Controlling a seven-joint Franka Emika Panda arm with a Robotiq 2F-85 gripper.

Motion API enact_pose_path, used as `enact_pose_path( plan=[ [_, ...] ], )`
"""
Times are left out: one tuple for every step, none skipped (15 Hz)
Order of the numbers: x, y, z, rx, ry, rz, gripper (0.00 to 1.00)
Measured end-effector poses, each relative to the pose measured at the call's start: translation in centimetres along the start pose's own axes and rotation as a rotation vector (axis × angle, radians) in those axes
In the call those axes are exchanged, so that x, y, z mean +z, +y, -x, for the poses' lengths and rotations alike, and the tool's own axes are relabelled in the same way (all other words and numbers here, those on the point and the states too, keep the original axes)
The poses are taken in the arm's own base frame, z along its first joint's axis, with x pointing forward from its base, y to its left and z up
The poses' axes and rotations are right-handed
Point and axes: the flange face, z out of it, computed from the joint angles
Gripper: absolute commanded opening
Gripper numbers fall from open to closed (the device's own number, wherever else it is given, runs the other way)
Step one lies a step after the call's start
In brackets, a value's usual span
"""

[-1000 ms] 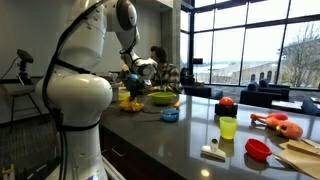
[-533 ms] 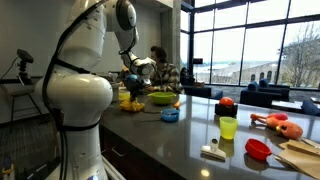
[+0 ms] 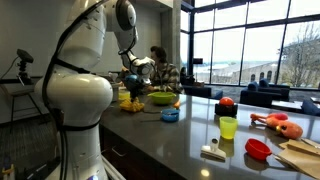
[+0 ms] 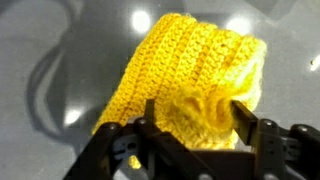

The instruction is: Fold the yellow cloth in half

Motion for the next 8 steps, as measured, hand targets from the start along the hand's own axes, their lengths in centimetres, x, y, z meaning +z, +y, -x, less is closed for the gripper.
enact_pose_path(
  plan=[
    [0.01, -0.01, 0.02, -0.001, 0.005, 0.001, 1.0],
    [0.02, -0.02, 0.07, -0.001, 0.012, 0.003, 1.0],
    [0.04, -0.04, 0.14, 0.0, 0.018, 0.003, 1.0],
    [0.04, -0.06, 0.24, -0.004, 0.025, 0.004, 1.0],
    [0.03, -0.09, 0.35, -0.006, 0.032, 0.004, 1.0],
    [0.01, -0.12, 0.51, -0.009, 0.039, 0.003, 1.0],
    [0.0, -0.14, 0.7, -0.012, 0.048, 0.003, 1.0],
    [0.01, -0.14, 0.93, -0.017, 0.055, 0.003, 1.0]
  ],
)
